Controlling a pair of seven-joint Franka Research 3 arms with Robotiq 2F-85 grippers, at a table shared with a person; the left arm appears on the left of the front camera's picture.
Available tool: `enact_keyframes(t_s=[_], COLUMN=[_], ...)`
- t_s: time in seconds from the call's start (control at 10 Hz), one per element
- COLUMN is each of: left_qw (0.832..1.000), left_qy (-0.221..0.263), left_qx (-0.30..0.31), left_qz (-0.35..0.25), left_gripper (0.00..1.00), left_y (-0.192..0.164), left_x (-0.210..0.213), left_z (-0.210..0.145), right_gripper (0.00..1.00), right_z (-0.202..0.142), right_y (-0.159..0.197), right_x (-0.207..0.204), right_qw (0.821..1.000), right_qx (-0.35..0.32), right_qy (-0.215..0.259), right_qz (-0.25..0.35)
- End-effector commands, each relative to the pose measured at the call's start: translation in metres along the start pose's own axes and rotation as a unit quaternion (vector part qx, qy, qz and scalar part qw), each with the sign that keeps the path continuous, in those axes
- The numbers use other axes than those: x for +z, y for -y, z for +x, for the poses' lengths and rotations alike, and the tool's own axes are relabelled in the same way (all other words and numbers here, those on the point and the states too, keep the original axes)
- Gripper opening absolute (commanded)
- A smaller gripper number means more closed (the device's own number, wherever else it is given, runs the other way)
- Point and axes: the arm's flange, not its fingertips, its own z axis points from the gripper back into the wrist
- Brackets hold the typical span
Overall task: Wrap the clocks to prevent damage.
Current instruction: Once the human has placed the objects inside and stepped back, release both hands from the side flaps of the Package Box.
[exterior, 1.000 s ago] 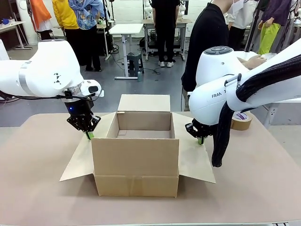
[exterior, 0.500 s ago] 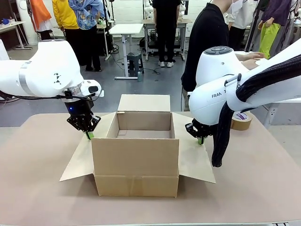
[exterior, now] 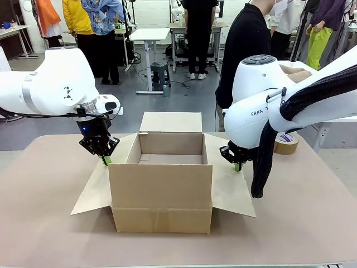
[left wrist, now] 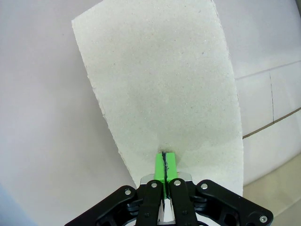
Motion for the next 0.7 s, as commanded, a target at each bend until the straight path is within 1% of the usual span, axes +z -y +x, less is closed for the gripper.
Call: enact_keyframes(t_s=[0.0,0.6], left_qw=[1.000,1.000], left_qy=[-0.001,-0.001], left_qx=[0.003,0.003], left_qz=[0.002,0.002], left_gripper=[0.00,0.00], left_y=[-0.0004,-0.0004], left_x=[-0.0006,-0.0006], left_z=[0.0000,0.0000], right_gripper=[0.01,0.01], right_z=[-0.0005,-0.0005], right_y=[0.0000,0.0000], right_x=[-0.0012,-0.0012], right_qw=[1.000,1.000], right_qx=[0.002,0.002], right_qy=[0.000,0.000], right_qz=[-0.004,-0.004])
